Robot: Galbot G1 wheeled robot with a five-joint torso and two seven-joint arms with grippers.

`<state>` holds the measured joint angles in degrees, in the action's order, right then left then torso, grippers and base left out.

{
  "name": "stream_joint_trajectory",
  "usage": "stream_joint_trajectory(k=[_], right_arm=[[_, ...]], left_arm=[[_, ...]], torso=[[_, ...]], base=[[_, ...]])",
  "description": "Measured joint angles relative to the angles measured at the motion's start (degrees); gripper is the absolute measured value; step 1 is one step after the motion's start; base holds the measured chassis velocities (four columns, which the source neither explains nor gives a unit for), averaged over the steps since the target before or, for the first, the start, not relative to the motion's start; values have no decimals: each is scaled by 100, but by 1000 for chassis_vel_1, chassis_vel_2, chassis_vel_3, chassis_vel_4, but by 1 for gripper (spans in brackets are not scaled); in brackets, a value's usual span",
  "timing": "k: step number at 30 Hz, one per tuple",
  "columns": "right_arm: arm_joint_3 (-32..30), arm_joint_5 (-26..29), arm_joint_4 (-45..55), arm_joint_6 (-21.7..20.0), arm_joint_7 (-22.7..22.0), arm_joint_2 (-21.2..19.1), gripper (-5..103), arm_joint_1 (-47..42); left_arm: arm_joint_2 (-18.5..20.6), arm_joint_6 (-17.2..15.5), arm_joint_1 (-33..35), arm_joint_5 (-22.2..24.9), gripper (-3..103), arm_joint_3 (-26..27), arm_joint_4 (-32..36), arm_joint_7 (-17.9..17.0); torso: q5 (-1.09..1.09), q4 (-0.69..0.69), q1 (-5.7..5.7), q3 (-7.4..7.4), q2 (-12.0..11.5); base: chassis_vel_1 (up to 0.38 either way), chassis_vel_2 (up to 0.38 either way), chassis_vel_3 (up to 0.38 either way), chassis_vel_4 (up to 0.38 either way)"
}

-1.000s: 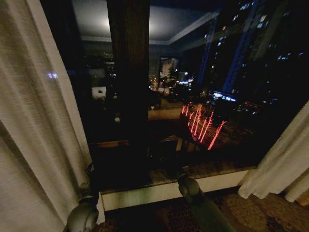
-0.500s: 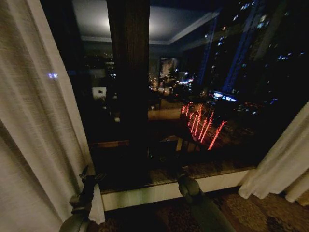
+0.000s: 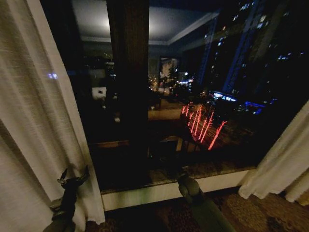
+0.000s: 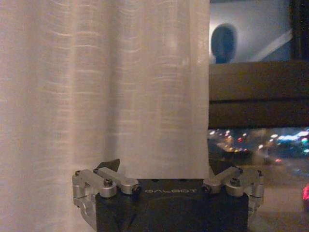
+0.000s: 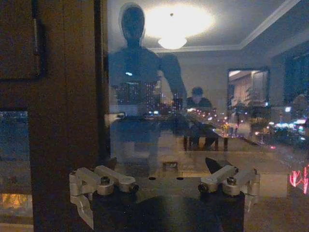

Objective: Open the curtains by pulling them apart, changing their state from closed to fully open.

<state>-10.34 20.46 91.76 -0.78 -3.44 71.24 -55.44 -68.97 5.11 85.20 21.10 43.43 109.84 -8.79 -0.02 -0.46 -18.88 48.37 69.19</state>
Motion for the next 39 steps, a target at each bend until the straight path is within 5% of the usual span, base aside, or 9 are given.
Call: stream_joint_trajectory(k=[14,39], right_arm=[[0,0,0,0,0,0,100,0],[0,0,0,0,0,0,100,0]], left_arm=[[462,-223,-1173,311,98,-605,-874,92],[383,-193,-1201,435,3,-454,-998,35]], torso=[[1,0,0,0,0],[1,0,0,0,0]], base=[[0,0,0,0],[0,0,0,0]])
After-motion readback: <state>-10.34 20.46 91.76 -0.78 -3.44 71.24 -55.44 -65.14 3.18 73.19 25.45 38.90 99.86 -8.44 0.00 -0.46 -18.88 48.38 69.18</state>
